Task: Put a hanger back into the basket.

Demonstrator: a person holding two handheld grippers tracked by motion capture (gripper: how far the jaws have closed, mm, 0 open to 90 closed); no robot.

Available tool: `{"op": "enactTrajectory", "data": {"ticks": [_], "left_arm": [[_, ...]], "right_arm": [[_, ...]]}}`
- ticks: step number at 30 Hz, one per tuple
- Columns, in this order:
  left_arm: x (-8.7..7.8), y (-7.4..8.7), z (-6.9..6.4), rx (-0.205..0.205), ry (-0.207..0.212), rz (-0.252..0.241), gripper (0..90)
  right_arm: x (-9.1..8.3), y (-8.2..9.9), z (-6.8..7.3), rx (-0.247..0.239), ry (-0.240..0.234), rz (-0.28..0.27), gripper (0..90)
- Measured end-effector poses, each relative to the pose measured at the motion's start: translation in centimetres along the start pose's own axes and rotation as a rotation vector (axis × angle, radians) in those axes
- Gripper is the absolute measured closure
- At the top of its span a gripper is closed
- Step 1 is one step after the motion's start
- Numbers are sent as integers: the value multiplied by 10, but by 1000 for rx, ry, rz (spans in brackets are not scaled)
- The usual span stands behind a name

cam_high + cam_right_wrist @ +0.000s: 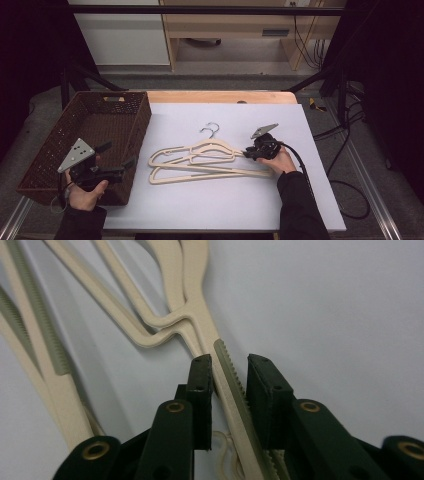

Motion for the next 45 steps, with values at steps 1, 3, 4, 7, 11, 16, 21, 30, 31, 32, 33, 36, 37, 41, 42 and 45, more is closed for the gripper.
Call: {"op": "enactTrajectory", "data": {"ticks": [1, 3, 4, 7, 11, 16, 21, 30, 31, 32, 33, 36, 37, 41, 42, 45], "left_arm": [[1, 0, 0, -1, 0, 3, 29], [1, 0, -1, -1, 2, 5, 29], [1, 0, -1, 2, 3, 6, 29], [1, 0, -2, 11, 5, 10, 29], [2, 1, -3, 7, 7, 9, 29], [3, 1, -3, 12, 7, 13, 29], [3, 1, -4, 17, 9, 15, 29], [3, 1, -3, 12, 8, 13, 30], [2, 1, -3, 7, 9, 10, 30], [2, 1, -3, 6, 8, 9, 30], [2, 0, -3, 5, 9, 8, 30], [1, 0, -3, 12, 12, 9, 30], [1, 0, -3, 7, 12, 5, 30], [0, -1, -2, 2, 15, 1, 30], [0, -1, -2, 2, 15, 0, 30], [0, -1, -3, 4, 16, 0, 31]], "right_arm": [[1, 1, 0, -21, 0, 3, 744], [1, 0, 0, -24, 2, 5, 740], [2, 0, 1, -19, -9, 3, 733], [5, 0, 1, -39, -5, -8, 735], [4, 0, 1, -61, -20, -8, 744], [2, -6, 7, -37, 12, -49, 564], [2, -18, 17, -56, 42, -123, 509], [16, -53, 20, -4, 97, -180, 444], [24, -60, 20, -2, 100, -165, 441], [24, -60, 20, -2, 100, -165, 441], [28, -62, 20, 0, 101, -154, 438], [46, -71, 18, 16, 100, -107, 447], [55, -74, 17, 35, 100, -83, 458], [64, -74, 15, 30, 96, -64, 515], [67, -73, 12, 53, 100, -72, 535], [67, -70, 6, 77, 84, -78, 593]]}}
Point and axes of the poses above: each handheld gripper's, and its own axes: x roughly forward along the jaws, y roughly out of its underside, z roughly to its left, the point moved 2 cm from there along x, roughly forward along the jaws, and after that the axes turned 13 degrees about -y, right-handed, at the moved point
